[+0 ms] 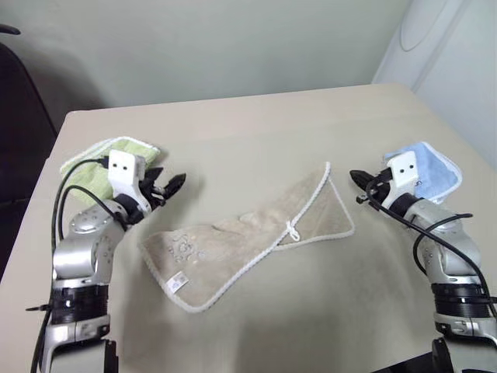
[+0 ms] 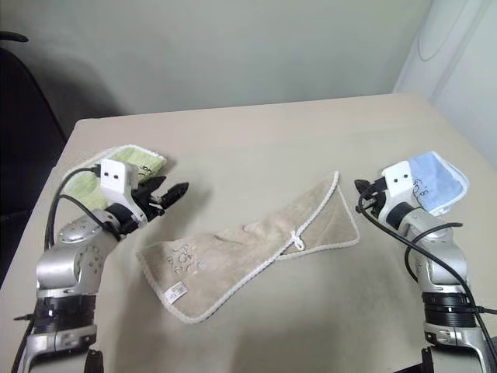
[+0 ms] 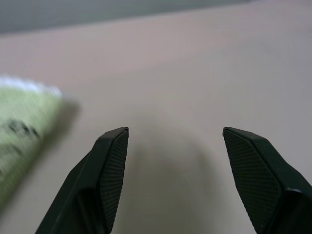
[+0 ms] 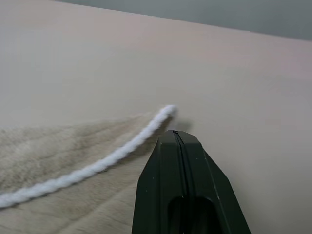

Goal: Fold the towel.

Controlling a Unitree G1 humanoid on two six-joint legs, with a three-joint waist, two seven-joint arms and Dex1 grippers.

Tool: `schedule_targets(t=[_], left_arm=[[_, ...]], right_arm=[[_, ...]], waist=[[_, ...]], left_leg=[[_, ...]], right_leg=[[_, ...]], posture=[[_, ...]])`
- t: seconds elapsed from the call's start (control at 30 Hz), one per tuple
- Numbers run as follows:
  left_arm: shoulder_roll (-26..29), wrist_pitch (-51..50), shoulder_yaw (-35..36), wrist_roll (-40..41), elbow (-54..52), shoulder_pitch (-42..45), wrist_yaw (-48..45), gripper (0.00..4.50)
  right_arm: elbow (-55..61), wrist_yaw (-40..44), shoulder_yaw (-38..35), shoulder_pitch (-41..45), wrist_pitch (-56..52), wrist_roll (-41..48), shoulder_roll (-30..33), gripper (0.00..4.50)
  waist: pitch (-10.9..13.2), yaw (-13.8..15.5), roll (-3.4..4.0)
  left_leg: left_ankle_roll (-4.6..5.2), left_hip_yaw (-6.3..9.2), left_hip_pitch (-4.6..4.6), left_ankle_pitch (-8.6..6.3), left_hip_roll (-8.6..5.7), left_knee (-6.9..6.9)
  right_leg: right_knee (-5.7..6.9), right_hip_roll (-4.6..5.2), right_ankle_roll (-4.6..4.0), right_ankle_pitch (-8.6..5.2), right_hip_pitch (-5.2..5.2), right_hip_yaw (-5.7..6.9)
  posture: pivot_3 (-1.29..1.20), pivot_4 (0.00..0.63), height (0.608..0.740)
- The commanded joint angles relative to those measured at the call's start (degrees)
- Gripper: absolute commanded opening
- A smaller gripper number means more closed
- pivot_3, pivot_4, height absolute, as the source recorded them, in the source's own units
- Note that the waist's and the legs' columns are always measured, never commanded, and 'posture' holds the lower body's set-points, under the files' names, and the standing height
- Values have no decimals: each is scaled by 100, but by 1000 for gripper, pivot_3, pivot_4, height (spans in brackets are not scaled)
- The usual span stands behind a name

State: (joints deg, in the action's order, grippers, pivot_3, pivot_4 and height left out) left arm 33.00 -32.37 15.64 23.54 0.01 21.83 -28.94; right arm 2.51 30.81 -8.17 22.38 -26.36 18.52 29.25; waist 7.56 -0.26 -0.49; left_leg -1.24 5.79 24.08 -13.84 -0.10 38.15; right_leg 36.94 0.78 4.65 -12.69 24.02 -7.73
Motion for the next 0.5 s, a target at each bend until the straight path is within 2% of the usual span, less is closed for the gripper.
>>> schedule_targets(t=[0.03, 0.27, 0.5], left_arm=[[12, 8, 202, 79, -60, 239, 148, 3358], [-180, 91, 75, -54, 106, 296, 276, 3358], [-162, 169, -78, -205, 80, 320, 251, 3358]], right_arm=[[59, -24, -65, 197, 217, 43, -86, 0], [248, -97, -65, 59, 236, -8, -197, 0], [94, 181, 184, 29, 618, -533, 325, 0]], waist=[[0, 3, 0], [0, 26, 0], [0, 23, 0]], left_leg=[[0, 0, 0, 0, 1, 0], [5, 1, 0, -3, -3, 7], [-1, 0, 0, 0, -3, 4]], right_leg=[[1, -1, 0, 0, 0, 0], [0, 4, -3, 2, -4, 3], [0, 4, -3, 2, -4, 3]], posture=[[0, 150, 740], [0, 150, 740], [0, 150, 740]])
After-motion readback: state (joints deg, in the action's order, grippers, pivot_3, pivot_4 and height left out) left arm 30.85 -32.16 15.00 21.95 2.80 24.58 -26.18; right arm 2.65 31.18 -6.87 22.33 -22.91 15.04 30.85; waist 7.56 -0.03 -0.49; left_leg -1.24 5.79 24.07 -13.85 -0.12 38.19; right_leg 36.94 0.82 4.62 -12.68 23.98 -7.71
